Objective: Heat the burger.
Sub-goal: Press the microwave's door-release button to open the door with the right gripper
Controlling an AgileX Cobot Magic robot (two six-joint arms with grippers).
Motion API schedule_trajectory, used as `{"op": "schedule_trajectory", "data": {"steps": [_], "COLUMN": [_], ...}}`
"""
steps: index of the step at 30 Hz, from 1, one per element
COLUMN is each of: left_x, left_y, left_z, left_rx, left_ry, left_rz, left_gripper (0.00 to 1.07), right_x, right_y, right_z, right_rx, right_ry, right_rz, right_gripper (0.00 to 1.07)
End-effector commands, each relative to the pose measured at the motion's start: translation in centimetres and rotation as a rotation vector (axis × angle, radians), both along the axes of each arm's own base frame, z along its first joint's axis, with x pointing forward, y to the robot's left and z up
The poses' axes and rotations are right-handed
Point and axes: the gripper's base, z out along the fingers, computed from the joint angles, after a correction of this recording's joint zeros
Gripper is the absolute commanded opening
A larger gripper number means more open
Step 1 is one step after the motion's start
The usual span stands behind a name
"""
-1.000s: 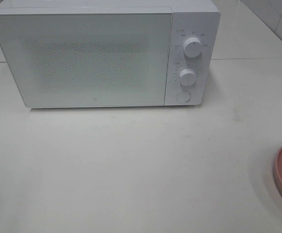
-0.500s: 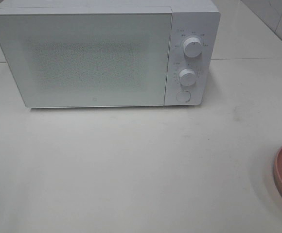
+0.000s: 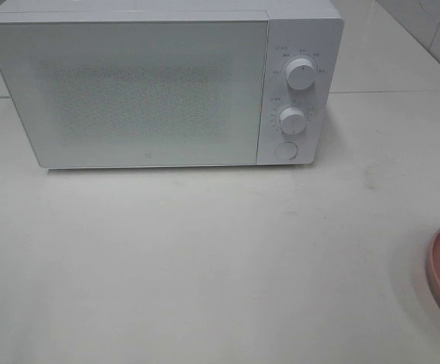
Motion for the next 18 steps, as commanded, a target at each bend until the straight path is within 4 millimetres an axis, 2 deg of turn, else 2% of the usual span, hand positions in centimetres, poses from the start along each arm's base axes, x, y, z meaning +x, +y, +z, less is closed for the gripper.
{"op": "schedule_trajectory", "data": {"steps": [1, 18], "left_x": [-0.2, -0.2], "left_y": [0.0, 0.0], "left_z": [0.0, 0.0], "left_rx": [-0.002, -0.002], "left_ry": [-0.026, -0.026], "left_rz": [0.006, 0.006], "left_gripper": [1.00, 1.00], "right_x": [1.1, 6.2], "right_y": [0.2, 0.9], "right_z": [0.3, -1.2], "right_rx": [-0.004, -0.003], "right_ry": [-0.022, -0.019], "right_rz": [0.000, -0.009], "right_gripper": [0.75, 0.75]}}
